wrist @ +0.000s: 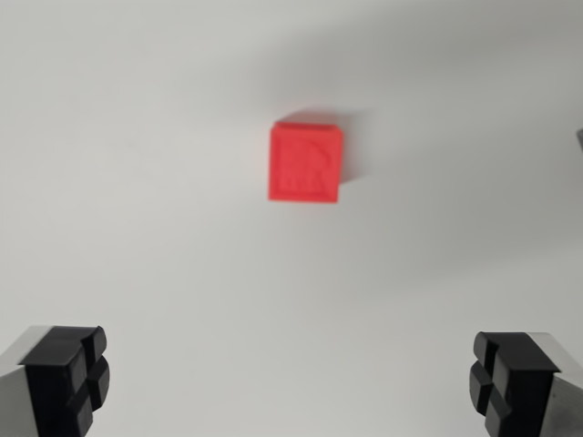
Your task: Destack cube
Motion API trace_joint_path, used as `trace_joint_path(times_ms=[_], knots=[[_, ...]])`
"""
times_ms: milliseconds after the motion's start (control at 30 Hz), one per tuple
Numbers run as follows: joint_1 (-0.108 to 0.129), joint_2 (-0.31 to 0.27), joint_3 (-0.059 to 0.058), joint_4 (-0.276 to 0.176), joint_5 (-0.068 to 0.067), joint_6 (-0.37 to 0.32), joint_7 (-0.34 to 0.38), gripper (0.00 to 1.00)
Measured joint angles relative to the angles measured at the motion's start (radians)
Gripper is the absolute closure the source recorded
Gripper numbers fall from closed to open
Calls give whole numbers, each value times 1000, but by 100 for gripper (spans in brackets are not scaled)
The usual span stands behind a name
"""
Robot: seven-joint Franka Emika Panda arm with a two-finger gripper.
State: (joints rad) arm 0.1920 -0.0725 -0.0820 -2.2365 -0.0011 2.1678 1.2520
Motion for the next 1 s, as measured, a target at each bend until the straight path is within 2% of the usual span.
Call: trace_joint_path(times_ms=[367,1000], knots=[[0,-13,0,18,-1,-31,1,0],[0,-13,0,18,-1,-32,1,0]])
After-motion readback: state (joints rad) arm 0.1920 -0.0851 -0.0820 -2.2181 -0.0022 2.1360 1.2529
